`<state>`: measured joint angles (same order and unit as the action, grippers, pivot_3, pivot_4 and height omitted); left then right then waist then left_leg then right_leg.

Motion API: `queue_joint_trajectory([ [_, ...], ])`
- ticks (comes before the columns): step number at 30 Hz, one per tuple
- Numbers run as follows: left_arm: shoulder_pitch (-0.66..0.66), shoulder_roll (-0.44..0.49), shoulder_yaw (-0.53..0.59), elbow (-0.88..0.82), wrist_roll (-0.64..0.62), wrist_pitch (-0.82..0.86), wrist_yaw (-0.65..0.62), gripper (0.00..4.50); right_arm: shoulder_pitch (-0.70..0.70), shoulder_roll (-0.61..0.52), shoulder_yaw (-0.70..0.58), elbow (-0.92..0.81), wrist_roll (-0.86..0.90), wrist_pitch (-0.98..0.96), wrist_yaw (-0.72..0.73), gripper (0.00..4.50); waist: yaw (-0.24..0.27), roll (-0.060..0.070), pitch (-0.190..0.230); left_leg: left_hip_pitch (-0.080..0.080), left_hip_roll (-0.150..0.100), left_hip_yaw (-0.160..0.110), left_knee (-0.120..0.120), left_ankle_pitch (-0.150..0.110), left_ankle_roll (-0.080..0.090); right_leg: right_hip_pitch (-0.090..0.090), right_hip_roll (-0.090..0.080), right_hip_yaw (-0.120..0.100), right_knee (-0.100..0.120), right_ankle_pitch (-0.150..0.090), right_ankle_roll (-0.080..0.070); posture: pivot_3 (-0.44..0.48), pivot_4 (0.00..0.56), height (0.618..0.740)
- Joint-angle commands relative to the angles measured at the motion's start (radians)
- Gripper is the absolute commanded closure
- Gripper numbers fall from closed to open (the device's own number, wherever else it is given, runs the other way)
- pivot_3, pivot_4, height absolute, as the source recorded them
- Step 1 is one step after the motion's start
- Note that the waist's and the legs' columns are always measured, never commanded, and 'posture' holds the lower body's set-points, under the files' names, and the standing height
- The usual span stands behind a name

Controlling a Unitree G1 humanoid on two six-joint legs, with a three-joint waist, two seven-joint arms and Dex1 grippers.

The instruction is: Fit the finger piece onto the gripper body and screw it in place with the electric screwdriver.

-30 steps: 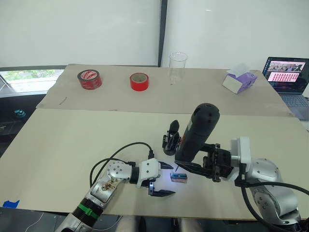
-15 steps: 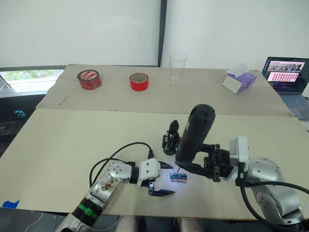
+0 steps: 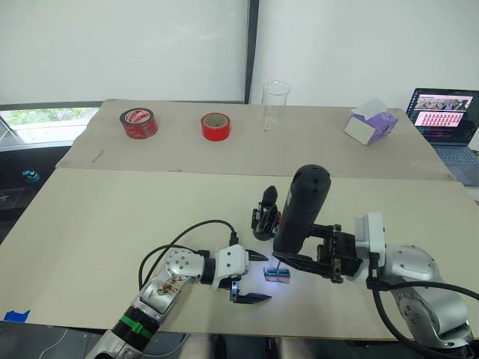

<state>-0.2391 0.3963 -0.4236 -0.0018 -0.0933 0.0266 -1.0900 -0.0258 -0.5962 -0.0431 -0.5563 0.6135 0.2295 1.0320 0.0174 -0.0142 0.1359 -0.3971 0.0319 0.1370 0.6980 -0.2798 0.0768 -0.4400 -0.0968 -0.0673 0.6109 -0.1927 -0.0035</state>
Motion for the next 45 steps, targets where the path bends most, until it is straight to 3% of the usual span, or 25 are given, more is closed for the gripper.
queue_joint_trajectory([
  [1, -0.001, 0.003, -0.011, 0.035, 0.018, 0.01, 0.012, 0.05, -0.007, -0.005, -0.004, -0.025, 0.027, -0.008, 0.004, 2.57, 0.0, 0.0, 0.0, 0.0, 0.0, 0.0, 0.0, 0.0, 0.0, 0.0, 0.0, 0.0, 0.0, 0.0, 0.0, 0.0, 0.15, 0.74],
  [45, -0.007, -0.003, -0.019, 0.053, 0.021, 0.009, 0.012, 0.05, 0.002, 0.011, -0.025, 0.014, 0.036, -0.036, 0.011, 2.57, 0.002, 0.0, 0.0, 0.001, 0.0, 0.0, 0.0, 0.0, 0.0, 0.001, 0.0, 0.0, 0.0, 0.0, 0.0, 0.0, 0.15, 0.74],
])
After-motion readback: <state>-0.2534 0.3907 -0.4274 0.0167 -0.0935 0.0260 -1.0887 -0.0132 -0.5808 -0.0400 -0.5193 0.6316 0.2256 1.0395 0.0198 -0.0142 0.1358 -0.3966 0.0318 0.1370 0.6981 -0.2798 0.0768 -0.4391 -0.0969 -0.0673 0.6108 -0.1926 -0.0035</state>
